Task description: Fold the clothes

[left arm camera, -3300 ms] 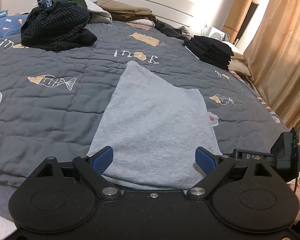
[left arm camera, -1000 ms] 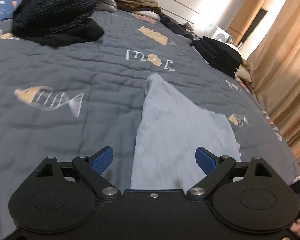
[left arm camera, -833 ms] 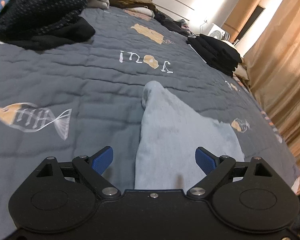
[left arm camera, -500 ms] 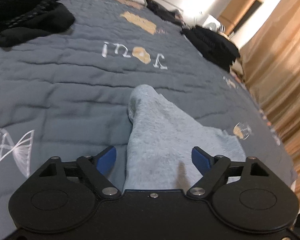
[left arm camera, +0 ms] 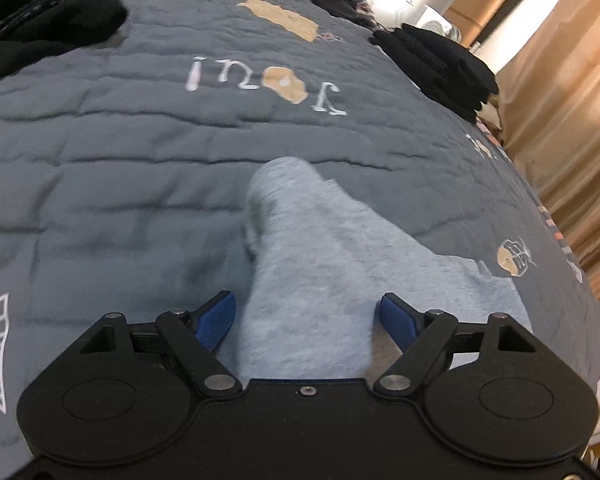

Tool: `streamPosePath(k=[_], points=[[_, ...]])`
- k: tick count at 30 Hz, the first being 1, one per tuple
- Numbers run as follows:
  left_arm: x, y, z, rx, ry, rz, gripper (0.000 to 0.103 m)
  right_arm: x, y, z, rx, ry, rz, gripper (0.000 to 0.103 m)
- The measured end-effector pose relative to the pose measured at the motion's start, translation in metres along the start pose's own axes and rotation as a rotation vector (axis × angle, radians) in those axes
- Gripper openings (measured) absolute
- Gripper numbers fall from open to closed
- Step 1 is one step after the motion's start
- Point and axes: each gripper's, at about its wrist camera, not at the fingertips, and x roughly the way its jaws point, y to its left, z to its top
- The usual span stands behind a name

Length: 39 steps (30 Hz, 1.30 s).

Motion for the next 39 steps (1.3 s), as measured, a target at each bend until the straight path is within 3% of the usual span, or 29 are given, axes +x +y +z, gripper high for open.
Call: streamPosePath(k=[1, 3, 5, 12, 17, 19, 28, 39], points=[[0.0, -0.004, 0.002, 0.013, 0.007, -0.014, 0.066, 0.0, 0.0, 0.0, 0.001, -0.001, -0.001, 0.019], [0.002, -0.014, 0.003, 0.053, 0.029, -0.035, 0.065, 0.0, 0.001, -0.001, 0.002, -0.002, -0.002, 0.019], [0.007, -0.022, 0.002, 0.107, 0.049, -0.008, 0.065, 0.0, 0.001, -0.002, 0.003, -0.003, -0.003, 0.019], [0.024, -0.004, 0.006, 0.023, 0.06, -0.018, 0.056, -0.001, 0.002, -0.004, 0.009, -0.009, -0.007, 0.019], [0.023, -0.017, 0.009, 0.091, 0.052, 0.03, 0.018, -0.003, 0.007, -0.008, -0.011, -0.024, -0.015, 0.017], [0.018, -0.022, 0.008, 0.114, 0.033, 0.039, 0.012, -0.007, 0.007, -0.011, -0.023, -0.038, -0.015, 0.016], [-0.02, -0.048, 0.006, 0.148, -0.087, 0.039, 0.01, -0.04, 0.02, -0.013, -0.017, -0.108, 0.074, 0.013], [-0.098, -0.117, -0.001, 0.194, -0.226, 0.011, 0.01, -0.095, 0.021, -0.006, -0.012, -0.158, 0.137, 0.013]])
